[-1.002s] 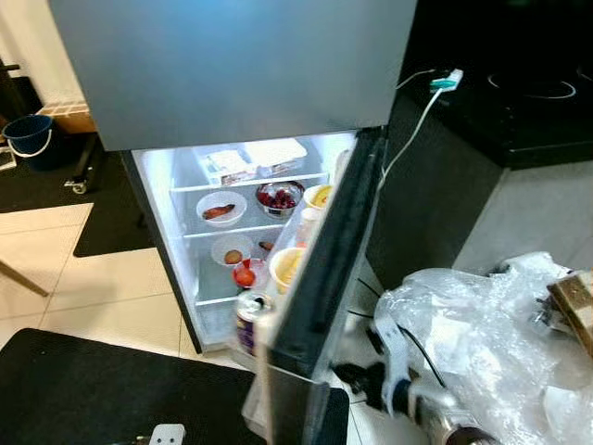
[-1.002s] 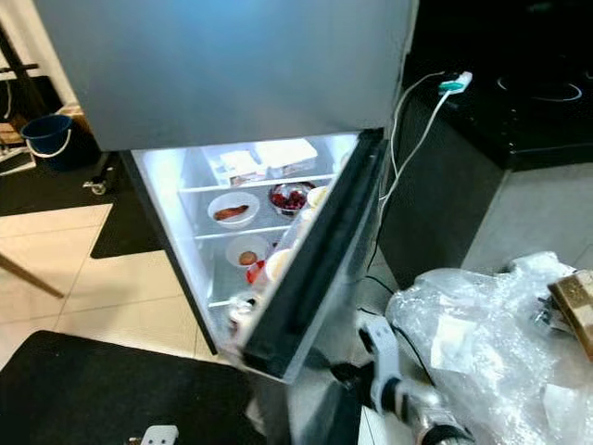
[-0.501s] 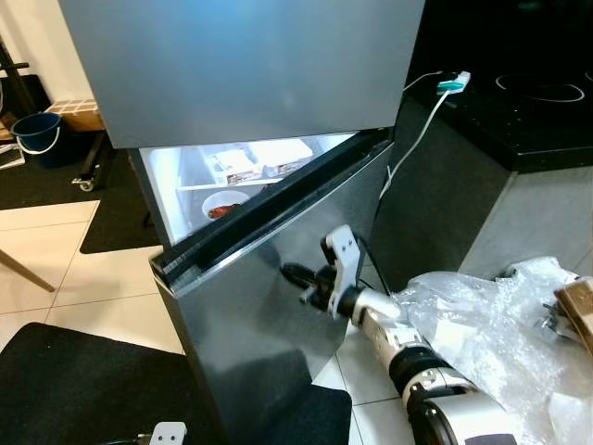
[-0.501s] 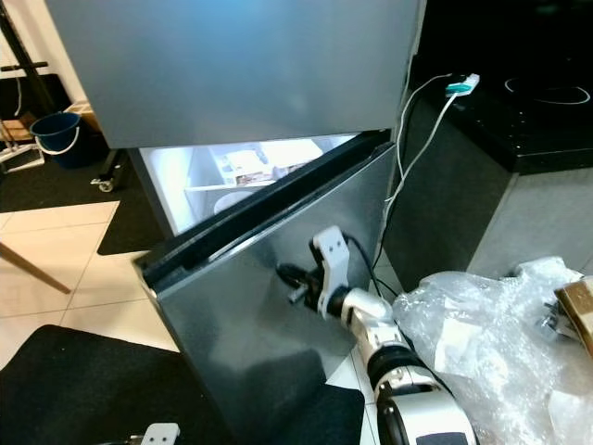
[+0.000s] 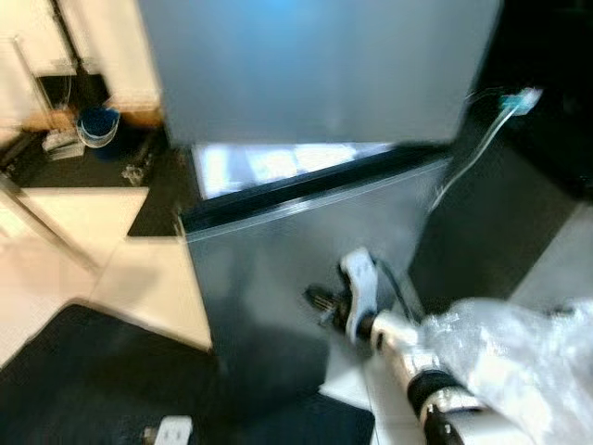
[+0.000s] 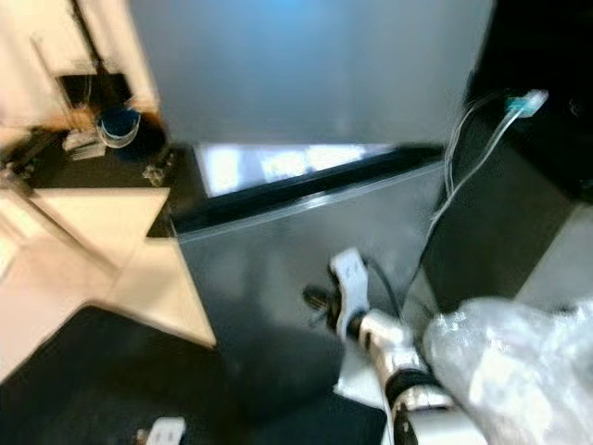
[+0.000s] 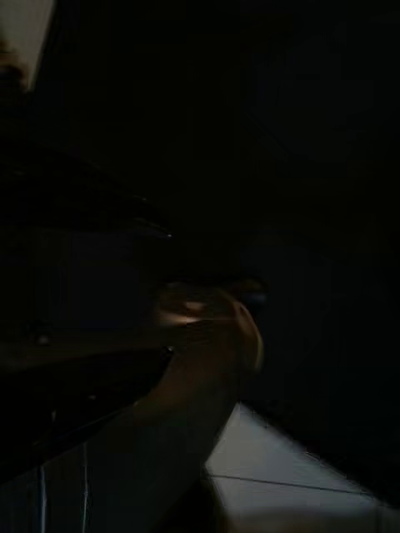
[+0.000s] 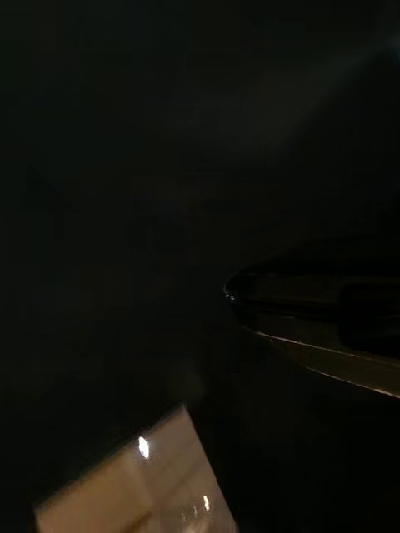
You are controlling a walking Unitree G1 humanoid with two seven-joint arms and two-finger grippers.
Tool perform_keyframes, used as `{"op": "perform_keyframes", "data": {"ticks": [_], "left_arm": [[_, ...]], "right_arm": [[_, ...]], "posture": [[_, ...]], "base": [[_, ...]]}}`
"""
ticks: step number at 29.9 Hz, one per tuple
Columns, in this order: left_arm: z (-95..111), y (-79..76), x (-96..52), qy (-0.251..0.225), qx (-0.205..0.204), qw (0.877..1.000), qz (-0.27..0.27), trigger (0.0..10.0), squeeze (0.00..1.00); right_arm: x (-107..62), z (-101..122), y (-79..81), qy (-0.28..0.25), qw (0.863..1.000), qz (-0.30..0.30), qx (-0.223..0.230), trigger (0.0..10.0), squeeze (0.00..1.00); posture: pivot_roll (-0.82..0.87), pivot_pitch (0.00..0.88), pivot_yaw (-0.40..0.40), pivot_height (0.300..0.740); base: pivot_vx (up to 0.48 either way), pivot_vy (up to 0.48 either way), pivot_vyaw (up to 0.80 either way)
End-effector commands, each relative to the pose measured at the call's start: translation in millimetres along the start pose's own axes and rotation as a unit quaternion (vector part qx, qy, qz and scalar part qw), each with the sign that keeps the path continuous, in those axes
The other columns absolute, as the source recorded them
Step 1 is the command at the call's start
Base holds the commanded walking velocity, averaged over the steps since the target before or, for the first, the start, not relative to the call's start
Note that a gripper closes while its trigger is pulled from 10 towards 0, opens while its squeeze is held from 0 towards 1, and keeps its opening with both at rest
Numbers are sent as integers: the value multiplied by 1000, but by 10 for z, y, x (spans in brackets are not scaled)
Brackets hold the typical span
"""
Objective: Restocking fridge
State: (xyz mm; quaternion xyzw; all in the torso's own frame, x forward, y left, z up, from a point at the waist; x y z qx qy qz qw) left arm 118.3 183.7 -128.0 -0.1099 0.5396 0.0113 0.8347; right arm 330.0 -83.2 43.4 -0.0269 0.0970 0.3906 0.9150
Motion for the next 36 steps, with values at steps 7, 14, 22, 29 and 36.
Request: {"op": "perform_keyframes", "data": {"ticks": [7,14,22,29,36], "left_arm": [[-183,-2,-21,31,-4,1000,1,10000,0],[-173,5,-20,29,-8,1000,3,10000,0],[-156,11,-19,25,-12,1000,5,10000,0],[-150,7,-16,24,-10,1000,7,10000,0],[-155,0,-16,26,-4,1000,5,10000,0]], "right_arm": [[-49,-52,-48,17,1000,-9,-11,10000,0],[-61,-71,-57,21,1000,-14,-10,10000,0],[-65,-96,-92,34,999,-34,-10,10000,0],[-83,-128,-133,51,997,-49,-13,10000,0],[-100,-146,-169,62,996,-64,-19,10000,0]], "posture": [[-25,0,-28,739],[-26,0,-29,739],[-26,0,-29,739],[-27,0,-27,739],[-28,0,-28,739]], "base": [[0,0,781],[0,0,779],[0,0,582],[0,0,0],[0,0,0]]}}
Point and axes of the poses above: a point about 5 cm out from each wrist's last joint towards the gripper, its own x axis pointing out of the wrist towards the gripper, its own z axis along the axis of the wrist's last joint, y = z × x, the point moved 2 cm from there along x, pointing out of the wrist towards the gripper, and after that the axes turned 9 degrees about -x, right-handed, at the moved point
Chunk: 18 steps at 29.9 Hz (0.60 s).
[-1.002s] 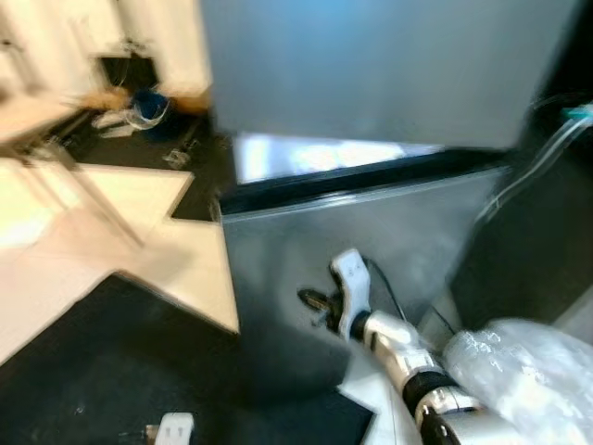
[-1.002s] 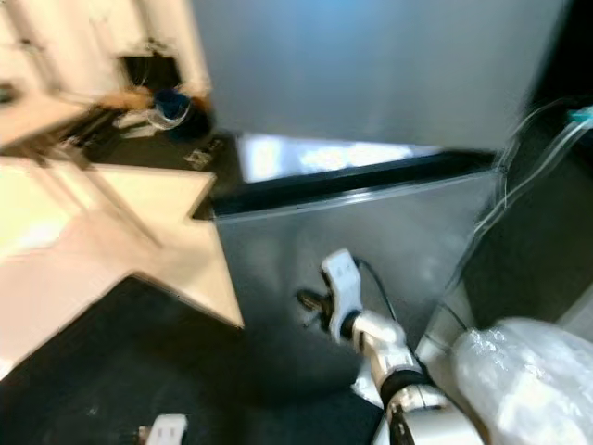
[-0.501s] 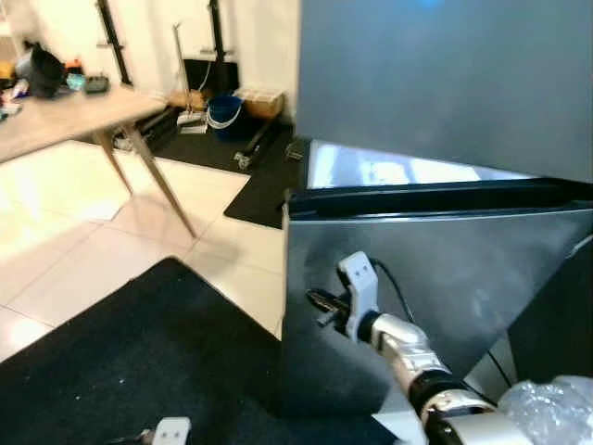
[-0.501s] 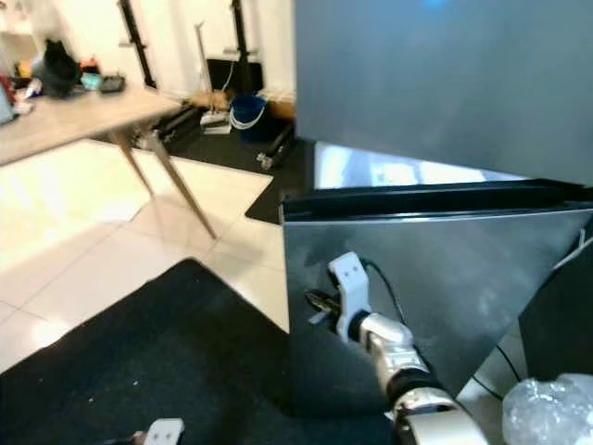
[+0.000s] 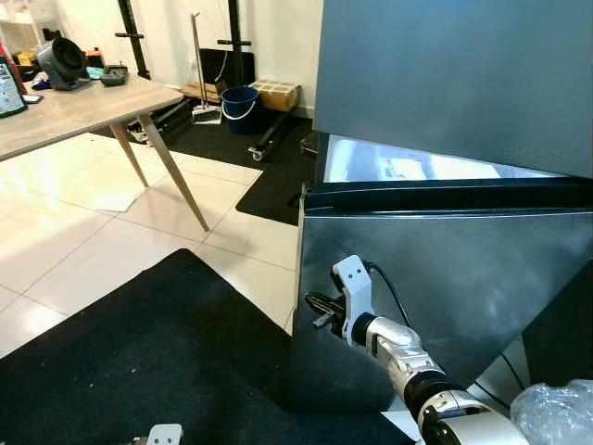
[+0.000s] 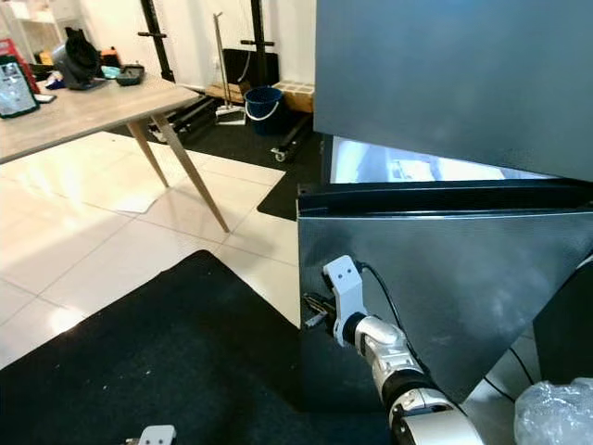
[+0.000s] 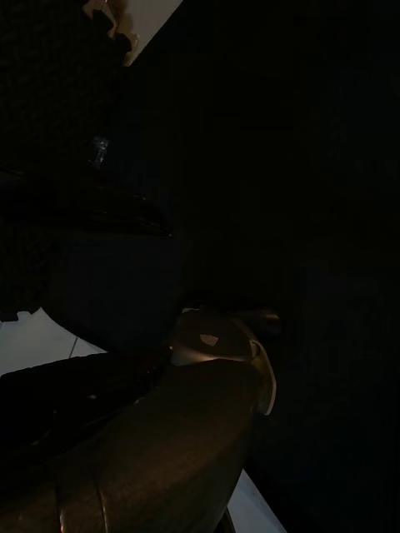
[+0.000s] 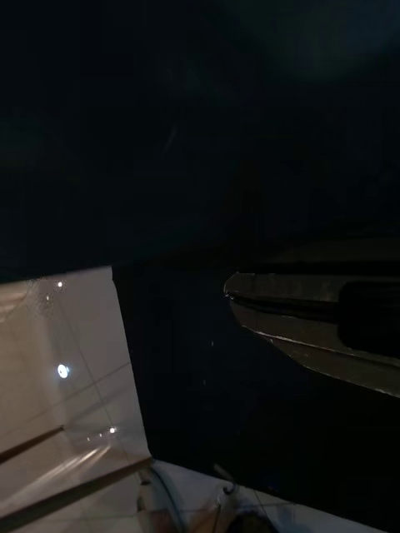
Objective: Restocking fridge
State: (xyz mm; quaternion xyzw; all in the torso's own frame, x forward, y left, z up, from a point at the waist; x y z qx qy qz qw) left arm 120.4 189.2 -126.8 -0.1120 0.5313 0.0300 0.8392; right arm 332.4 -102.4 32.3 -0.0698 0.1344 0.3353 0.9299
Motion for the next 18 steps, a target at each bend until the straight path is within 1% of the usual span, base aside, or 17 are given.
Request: {"op": "perform_keyframes", "data": {"ticks": [1,11,18], "left_arm": [[-189,-45,-14,37,8,999,-8,10000,0],[-189,-30,-16,37,11,999,-6,10000,0],[-193,-37,-16,38,14,999,-8,10000,0]], "right_arm": [[-2,-27,-28,16,1000,-9,-2,10000,0],[-39,-88,-116,42,998,-42,-10,10000,0],[-51,-54,-190,40,997,-66,-15,10000,0]], "posture": [[-28,0,-28,739],[-28,0,-28,739],[-29,0,-26,739]], "base": [[240,0,0],[262,0,0],[268,0,0]]}}
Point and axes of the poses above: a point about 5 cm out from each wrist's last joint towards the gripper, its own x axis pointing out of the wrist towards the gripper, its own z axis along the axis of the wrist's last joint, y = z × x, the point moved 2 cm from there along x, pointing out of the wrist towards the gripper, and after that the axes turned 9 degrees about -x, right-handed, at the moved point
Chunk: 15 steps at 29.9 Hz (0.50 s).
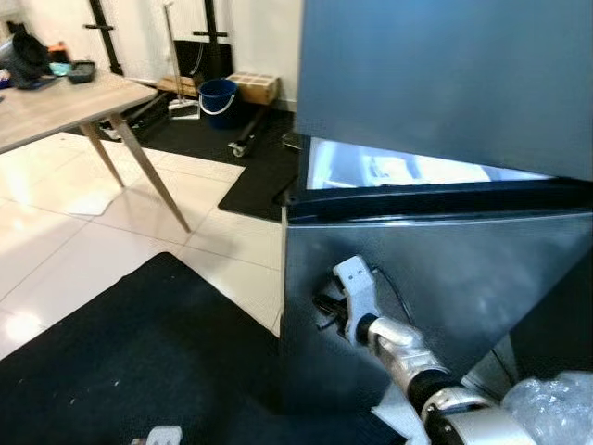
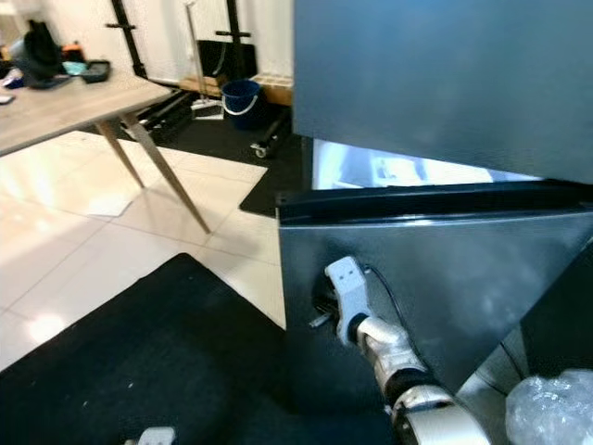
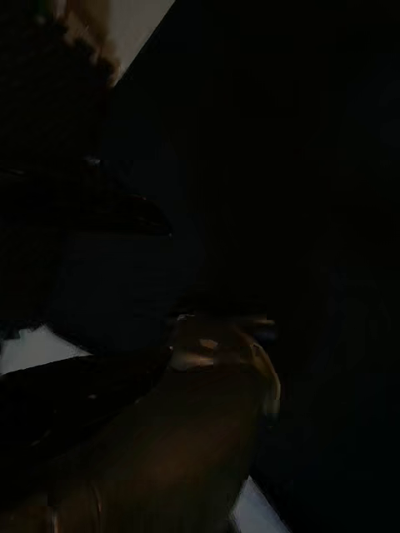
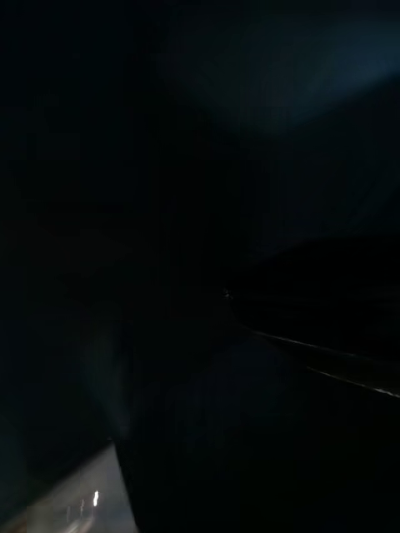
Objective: Restocking fridge
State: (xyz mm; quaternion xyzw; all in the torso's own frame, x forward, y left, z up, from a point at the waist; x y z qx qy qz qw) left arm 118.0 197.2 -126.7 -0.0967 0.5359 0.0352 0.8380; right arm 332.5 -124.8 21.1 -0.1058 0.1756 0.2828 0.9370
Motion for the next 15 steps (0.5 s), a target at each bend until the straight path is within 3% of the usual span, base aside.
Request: {"op": "perform_keyframes", "data": {"ticks": [1,15], "left_arm": [[-188,-123,-1,35,4,999,-21,10000,0],[-184,-118,-2,31,5,999,-19,10000,0]], "right_arm": [[42,106,-20,-13,1000,-13,-2,10000,0],[49,143,-54,-17,1000,-25,-5,10000,0]], "posture": [[-29,0,-26,739],[-28,0,-27,739]], "base": [[270,0,0],[271,0,0]]}}
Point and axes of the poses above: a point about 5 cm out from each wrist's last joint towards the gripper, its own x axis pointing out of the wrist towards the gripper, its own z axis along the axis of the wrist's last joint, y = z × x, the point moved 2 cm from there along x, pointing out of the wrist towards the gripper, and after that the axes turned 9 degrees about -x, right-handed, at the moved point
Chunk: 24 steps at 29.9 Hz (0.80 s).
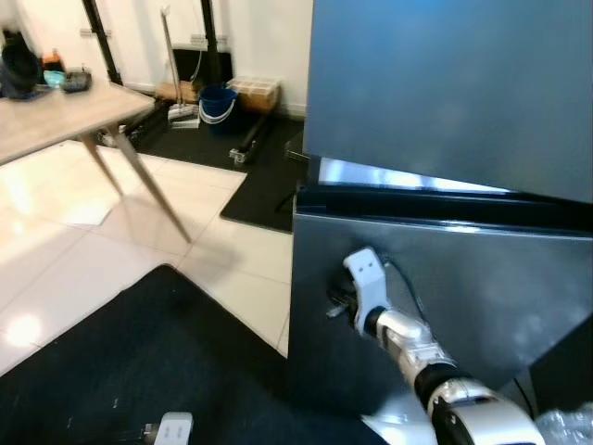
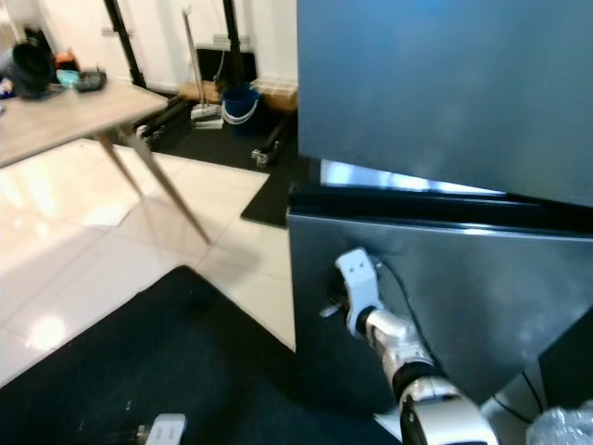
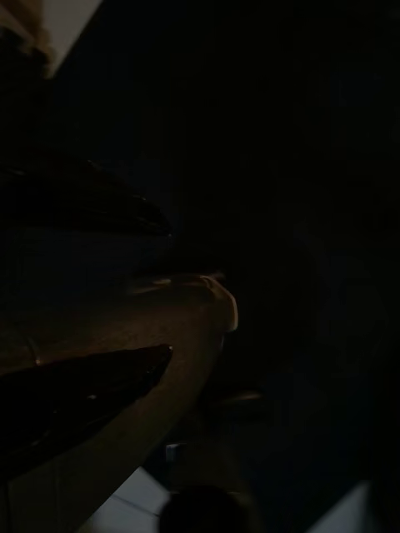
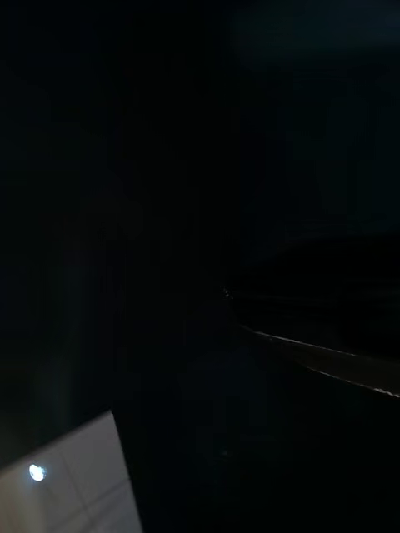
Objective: Restocking fridge
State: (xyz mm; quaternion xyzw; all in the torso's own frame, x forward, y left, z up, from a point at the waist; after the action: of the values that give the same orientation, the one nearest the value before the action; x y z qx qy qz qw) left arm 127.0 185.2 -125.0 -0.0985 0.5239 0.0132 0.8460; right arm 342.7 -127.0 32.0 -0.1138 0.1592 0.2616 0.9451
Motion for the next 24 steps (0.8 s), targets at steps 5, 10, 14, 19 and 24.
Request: {"op": "perform_keyframes", "data": {"ticks": [5,10,14,19,24], "left_arm": [[-250,16,-38,45,-1,999,3,10000,0],[-242,17,-37,44,3,999,2,10000,0],[-234,15,-36,43,5,999,1,10000,0],[-228,13,-35,42,5,999,0,10000,0],[-228,10,-34,42,6,999,-1,10000,0]], "right_arm": [[27,24,40,-4,1000,0,2,10000,0],[33,37,40,-6,1000,-1,1,10000,0],[36,49,33,-8,1000,-5,-1,10000,0],[37,64,3,-8,1000,-17,-5,10000,0],[28,90,-74,-9,999,-44,-18,10000,0]], "posture": [[-27,0,-27,739],[-27,0,-27,739],[-27,0,-27,739],[-28,0,-27,739],[-28,0,-27,739]], "base": [[51,0,0],[0,0,0],[261,0,0],[295,0,0],[306,0,0]]}}
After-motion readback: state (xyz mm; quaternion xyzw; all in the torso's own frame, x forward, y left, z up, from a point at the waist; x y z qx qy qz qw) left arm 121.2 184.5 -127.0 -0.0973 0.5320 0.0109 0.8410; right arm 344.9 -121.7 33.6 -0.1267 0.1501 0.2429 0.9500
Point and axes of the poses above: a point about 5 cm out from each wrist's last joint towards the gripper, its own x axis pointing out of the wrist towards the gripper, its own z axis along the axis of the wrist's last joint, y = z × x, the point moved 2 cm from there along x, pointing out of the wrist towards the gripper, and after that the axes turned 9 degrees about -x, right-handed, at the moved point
